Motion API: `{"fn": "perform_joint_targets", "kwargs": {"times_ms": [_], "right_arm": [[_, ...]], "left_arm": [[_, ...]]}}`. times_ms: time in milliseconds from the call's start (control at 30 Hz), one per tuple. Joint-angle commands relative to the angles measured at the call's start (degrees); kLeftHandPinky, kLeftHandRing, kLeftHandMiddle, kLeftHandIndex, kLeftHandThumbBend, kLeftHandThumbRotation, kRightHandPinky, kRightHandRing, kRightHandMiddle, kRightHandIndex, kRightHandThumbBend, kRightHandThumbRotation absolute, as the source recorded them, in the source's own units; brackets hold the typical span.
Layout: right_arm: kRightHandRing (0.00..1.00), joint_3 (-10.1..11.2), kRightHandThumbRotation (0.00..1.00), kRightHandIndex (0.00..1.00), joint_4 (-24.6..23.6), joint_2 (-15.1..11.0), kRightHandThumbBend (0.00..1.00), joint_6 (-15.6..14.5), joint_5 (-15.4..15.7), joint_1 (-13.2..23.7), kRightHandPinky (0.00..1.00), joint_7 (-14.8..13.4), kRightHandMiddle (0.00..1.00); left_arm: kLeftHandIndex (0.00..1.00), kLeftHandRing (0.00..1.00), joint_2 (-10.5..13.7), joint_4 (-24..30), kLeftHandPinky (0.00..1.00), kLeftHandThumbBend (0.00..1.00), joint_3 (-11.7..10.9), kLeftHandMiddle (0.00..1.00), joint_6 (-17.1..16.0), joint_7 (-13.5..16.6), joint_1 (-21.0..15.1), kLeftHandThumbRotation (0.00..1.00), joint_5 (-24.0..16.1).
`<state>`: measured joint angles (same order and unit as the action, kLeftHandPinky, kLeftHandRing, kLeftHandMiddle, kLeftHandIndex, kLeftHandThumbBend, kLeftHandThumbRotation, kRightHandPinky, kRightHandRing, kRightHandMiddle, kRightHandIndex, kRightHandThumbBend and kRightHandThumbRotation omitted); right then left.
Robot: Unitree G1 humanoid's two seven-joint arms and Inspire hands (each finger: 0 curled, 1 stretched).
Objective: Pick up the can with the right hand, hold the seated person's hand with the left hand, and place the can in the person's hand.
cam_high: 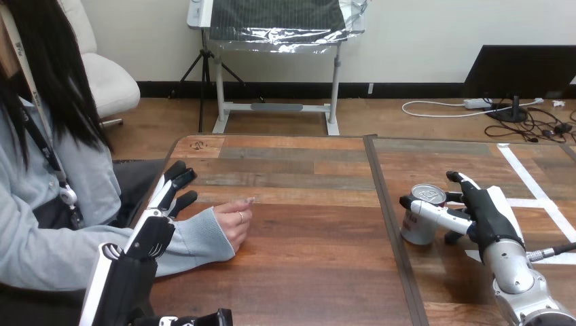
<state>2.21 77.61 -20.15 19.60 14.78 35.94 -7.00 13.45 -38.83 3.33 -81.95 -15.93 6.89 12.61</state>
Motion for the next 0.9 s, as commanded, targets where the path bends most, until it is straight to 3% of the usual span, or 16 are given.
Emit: {"fn": "perform_joint_targets", "kwargs": {"times_ms": [0,400,500,700,867], "right_arm": [[0.62,0.2,0.48,0.94,-0.7,0.0,1.00,1.6,-0.3,4.6,0.47,0.3,0.79],[0.72,0.0,0.48,0.94,-0.8,0.2,1.00,1.4,-0.1,4.9,0.57,-0.4,0.83],[0.70,0.1,0.47,0.94,-0.8,0.4,1.00,1.6,-0.2,4.8,0.56,-0.6,0.82],[0.53,0.5,0.44,0.93,-1.0,0.8,1.00,2.6,-0.8,4.8,0.40,-0.8,0.81],[0.59,0.5,0.39,0.92,-1.1,1.3,1.00,2.8,-1.0,4.9,0.43,-1.2,0.84]], "left_arm": [[0.91,0.96,-0.1,0.8,0.87,1.00,-0.8,0.97,-1.1,-0.1,-3.4,0.53,-0.6],[0.91,0.95,-0.4,-0.2,0.85,1.00,-1.3,0.96,-2.2,-0.3,-4.2,0.53,-1.3],[0.92,0.94,-0.4,-0.1,0.85,1.00,-1.1,0.96,-2.0,-0.2,-4.1,0.53,-1.1],[0.91,0.95,-0.2,0.5,0.85,1.00,-0.2,0.97,-1.4,-0.3,-3.8,0.51,-0.2],[0.91,0.95,-0.3,0.5,0.85,1.00,-0.1,0.97,-1.5,-0.3,-3.8,0.51,-0.2]]}}
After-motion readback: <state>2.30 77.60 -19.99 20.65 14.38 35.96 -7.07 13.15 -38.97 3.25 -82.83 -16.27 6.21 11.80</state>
